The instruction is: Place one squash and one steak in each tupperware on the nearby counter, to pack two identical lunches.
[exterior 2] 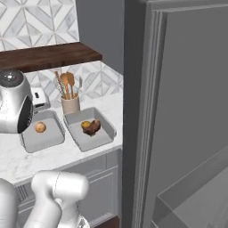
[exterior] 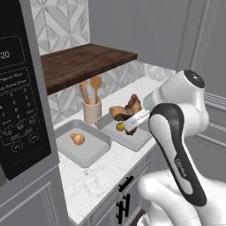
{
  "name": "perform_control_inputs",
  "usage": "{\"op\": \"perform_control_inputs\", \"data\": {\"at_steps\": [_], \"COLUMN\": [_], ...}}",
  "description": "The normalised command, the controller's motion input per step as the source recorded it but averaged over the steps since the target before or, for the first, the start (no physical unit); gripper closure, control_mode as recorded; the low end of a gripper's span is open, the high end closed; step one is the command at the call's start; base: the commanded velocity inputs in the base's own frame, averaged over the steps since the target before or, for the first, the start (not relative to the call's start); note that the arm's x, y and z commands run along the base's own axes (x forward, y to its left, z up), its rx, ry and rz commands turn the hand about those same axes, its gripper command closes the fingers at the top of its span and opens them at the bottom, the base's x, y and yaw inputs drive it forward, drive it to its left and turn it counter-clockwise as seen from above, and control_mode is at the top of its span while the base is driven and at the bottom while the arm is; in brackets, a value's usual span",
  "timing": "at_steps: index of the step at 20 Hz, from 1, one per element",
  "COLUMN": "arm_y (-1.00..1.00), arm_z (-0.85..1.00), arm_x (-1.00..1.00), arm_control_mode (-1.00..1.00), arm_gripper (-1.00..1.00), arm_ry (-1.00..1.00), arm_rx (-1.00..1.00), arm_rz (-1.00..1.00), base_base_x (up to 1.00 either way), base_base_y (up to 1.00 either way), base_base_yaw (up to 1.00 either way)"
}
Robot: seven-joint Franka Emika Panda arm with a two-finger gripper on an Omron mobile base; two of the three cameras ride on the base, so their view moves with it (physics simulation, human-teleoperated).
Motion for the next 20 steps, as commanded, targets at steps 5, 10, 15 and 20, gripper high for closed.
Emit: {"op": "perform_control_inputs", "data": {"at_steps": [5, 10, 15, 20], "arm_y": [0.48, 0.09, 0.03, 0.35], "arm_z": [-0.48, -0.37, -0.44, -0.52], "arm_x": [0.28, 0.22, 0.18, 0.06], "arm_control_mode": [-1.00, -1.00, -1.00, -1.00], "arm_gripper": [1.00, 1.00, 1.00, 1.00], "arm_ry": [0.24, 0.09, 0.04, 0.05], "arm_rx": [-0.12, -0.04, -0.02, -0.06], "arm_rz": [0.08, 0.02, 0.00, 0.01], "base_base_x": [0.00, 0.00, 0.00, 0.00], "base_base_y": [0.00, 0.00, 0.00, 0.00], "base_base_yaw": [0.00, 0.00, 0.00, 0.00]}}
